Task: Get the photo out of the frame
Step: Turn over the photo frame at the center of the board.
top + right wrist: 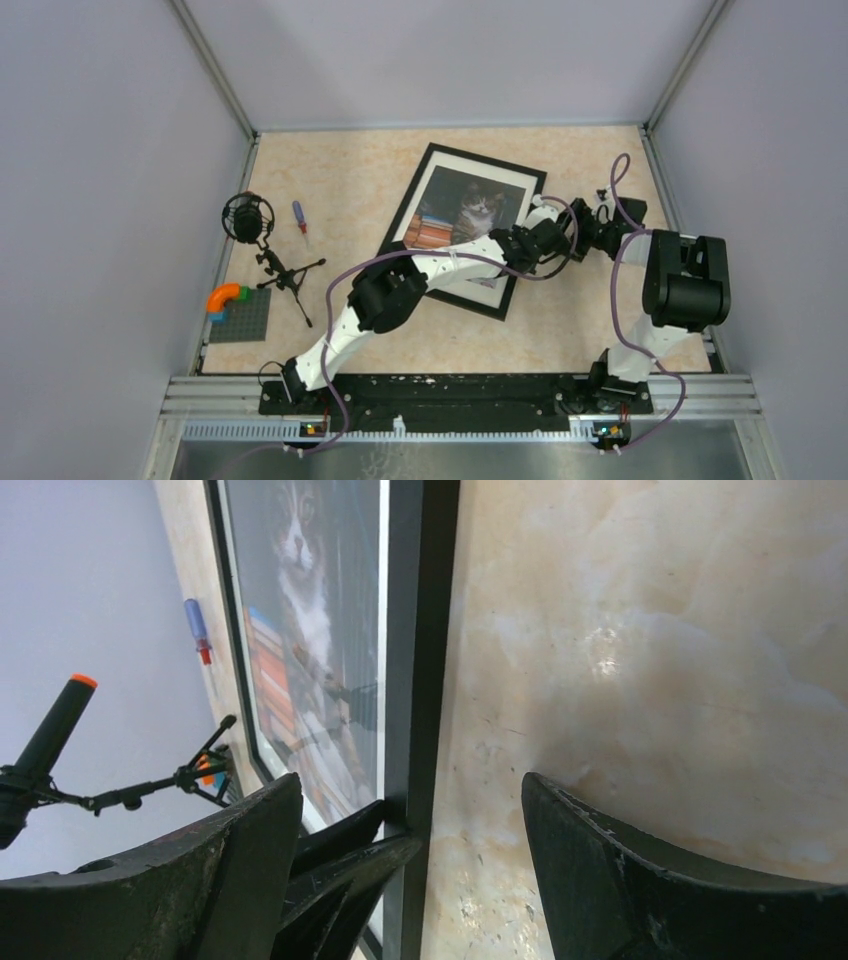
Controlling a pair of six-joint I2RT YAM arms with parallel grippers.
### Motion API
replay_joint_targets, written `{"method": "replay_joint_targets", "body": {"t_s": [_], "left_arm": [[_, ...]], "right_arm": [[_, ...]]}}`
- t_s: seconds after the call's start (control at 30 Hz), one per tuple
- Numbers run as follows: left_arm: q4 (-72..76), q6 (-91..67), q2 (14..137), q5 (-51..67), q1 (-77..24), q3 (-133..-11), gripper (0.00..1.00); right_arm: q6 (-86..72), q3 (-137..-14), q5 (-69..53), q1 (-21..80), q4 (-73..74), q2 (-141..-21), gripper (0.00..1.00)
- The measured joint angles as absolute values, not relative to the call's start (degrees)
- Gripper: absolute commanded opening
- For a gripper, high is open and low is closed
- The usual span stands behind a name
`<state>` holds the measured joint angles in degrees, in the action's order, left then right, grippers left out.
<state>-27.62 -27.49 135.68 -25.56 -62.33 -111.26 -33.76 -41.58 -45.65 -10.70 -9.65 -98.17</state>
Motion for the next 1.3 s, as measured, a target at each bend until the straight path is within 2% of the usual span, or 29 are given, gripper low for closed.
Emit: {"method": "replay_joint_targets", "body": {"t_s": [0.57, 0.7, 0.73, 0.83, 0.93, 1.17, 1.23, 1.3], "left_arm": [[-31.31, -26.92, 132.9, -22.68, -62.3, -111.26, 0.0], [-31.31, -26.92, 131.68, -21.61, -62.3, -111.28, 0.0], [-31.29, -26.94, 131.41, -21.23, -62.35, -111.31, 0.03], [-31.31, -26.92, 131.04, -19.86, -62.39, -111.31, 0.34], [-31.09, -26.55, 130.96, -18.41, -62.39, -111.28, 0.51], [-27.46, -24.58, 124.27, -15.18, -62.52, -106.87, 0.64], [-26.81, -23.77, 121.03, -14.74, -62.52, -104.75, 0.68], [-26.55, -23.16, 117.82, -14.31, -62.35, -102.8, 0.71]], "right_arm": [[-37.65, -41.82, -52.9, -7.18, -19.11, -104.27, 0.79], [-38.26, -42.37, -53.41, -5.63, -20.32, -105.34, 0.68], [-38.68, -42.37, -53.25, -5.26, -20.91, -105.67, 0.64], [-40.53, -42.35, -52.99, -4.73, -22.48, -106.94, 0.55], [-42.68, -42.04, -52.71, -4.56, -24.32, -107.92, 0.48], [-45.01, -40.91, -51.22, -4.6, -24.93, -108.07, 0.38], [-45.63, -40.71, -50.98, -4.62, -25.19, -108.05, 0.3], [-46.22, -40.23, -50.61, -4.67, -25.82, -108.05, 0.27]]}}
